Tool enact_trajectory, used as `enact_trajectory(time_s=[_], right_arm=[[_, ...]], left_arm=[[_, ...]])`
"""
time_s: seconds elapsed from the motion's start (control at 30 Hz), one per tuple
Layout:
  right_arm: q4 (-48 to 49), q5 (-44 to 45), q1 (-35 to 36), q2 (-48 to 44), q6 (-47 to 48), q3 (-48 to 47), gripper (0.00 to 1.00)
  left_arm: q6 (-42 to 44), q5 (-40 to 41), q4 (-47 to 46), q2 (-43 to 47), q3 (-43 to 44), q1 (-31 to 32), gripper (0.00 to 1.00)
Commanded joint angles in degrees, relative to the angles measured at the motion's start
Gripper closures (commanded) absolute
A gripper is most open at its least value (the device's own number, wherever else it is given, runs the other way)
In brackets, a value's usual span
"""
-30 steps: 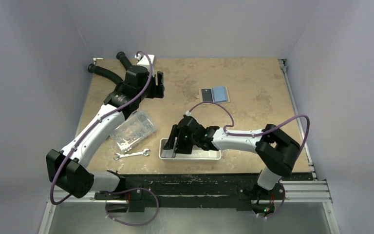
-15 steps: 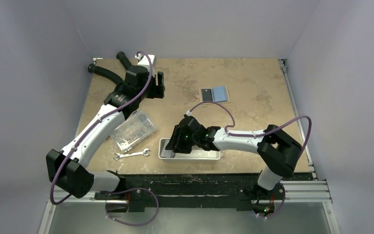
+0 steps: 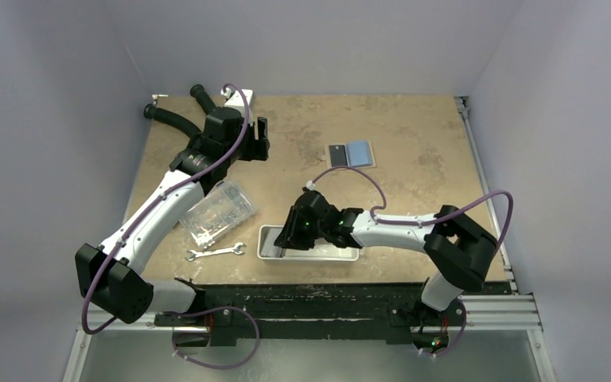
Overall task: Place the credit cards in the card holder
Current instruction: Pick up the credit card from the storage box.
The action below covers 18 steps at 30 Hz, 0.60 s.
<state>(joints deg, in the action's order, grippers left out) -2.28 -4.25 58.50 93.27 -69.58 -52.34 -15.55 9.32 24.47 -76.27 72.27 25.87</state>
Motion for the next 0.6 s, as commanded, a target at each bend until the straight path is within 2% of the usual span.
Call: enact_trajectory(time_s=[0.0, 0.27, 0.57], right_arm=[[4.2, -0.8, 0.5, -2.7, -1.4, 1.0, 0.67], [4.8, -2.6, 0.5, -2.8, -2.0, 1.8, 0.81], [2.4, -2.9, 0.4, -4.9, -2.3, 3.1, 0.92]], left_arm=[[-0.3, -0.5, -2.3, 0.8, -0.3, -0.5, 0.32], [-0.3, -0.7, -2.4, 0.4, -0.4, -0.5, 0.32], [-0.3, -1.0, -2.5, -0.1, -0.5, -0.5, 0.32]])
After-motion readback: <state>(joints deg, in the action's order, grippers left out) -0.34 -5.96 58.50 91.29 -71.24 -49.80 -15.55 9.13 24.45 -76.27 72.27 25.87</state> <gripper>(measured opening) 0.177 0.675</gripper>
